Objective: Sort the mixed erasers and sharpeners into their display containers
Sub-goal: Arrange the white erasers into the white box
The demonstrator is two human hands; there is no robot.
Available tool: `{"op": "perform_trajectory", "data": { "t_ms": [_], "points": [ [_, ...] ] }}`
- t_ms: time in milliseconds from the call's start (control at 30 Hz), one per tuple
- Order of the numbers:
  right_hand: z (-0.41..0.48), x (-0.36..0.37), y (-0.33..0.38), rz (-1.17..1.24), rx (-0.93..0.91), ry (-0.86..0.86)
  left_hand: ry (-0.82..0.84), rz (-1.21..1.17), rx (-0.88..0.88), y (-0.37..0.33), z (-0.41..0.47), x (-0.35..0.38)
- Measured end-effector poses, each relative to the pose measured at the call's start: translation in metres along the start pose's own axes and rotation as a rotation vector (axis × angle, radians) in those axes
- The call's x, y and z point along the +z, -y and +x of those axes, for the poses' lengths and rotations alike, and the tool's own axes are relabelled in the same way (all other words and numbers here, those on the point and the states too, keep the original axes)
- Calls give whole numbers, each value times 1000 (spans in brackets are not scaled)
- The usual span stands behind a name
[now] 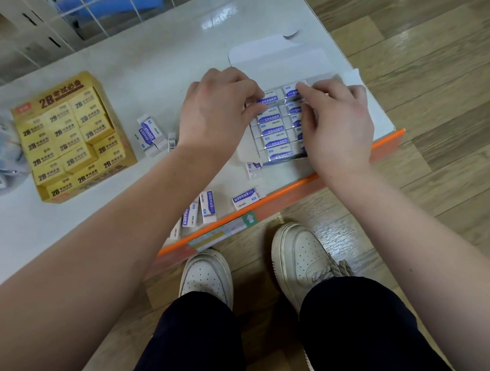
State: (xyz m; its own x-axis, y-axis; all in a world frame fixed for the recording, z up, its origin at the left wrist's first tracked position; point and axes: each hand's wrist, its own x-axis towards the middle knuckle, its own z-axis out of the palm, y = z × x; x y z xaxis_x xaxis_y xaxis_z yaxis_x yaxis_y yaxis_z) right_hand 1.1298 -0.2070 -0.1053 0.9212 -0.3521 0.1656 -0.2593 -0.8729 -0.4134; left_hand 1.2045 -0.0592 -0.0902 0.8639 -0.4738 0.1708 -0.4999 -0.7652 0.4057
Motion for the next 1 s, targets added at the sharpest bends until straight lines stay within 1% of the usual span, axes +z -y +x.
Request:
{"op": "perform_trajectory", "data": {
  "t_ms": [167, 267, 367, 433, 500, 567, 633, 733, 800, 867, 1000],
  "points": [
    [-3, -4, 11, -62, -18, 101, -10, 81, 22, 12, 4, -6],
    [-3, -6, 15, -80, -35, 161, -4, 51, 29, 20, 6, -8],
    [-3, -7, 14, -26, -56, 176, 33, -13, 22, 23, 6, -10],
    [-5, -7, 14, 49, -59, 154, 59, -47, 28, 25, 2, -15],
    [-9, -5, 15, 141, -78, 81, 31, -38, 2, 32, -6, -22],
    [-15, -2, 18, 209, -141, -14, -16, -13, -50, 44, -16, -30],
    [-22, 2, 22, 245, -233, -67, -11, 24, -123, 58, -26, -35],
    [-29, 7, 32, 281, -377, -53, 76, 43, -235, 73, -35, -37],
    [-33, 10, 39, 289, -456, -14, 135, 51, -228, 76, -37, -35],
    [-38, 15, 43, 219, -519, 9, 173, 66, -191, 76, -37, -30],
    [-45, 18, 45, 100, -506, 11, 163, 102, -157, 75, -35, -23]
  ]
}}
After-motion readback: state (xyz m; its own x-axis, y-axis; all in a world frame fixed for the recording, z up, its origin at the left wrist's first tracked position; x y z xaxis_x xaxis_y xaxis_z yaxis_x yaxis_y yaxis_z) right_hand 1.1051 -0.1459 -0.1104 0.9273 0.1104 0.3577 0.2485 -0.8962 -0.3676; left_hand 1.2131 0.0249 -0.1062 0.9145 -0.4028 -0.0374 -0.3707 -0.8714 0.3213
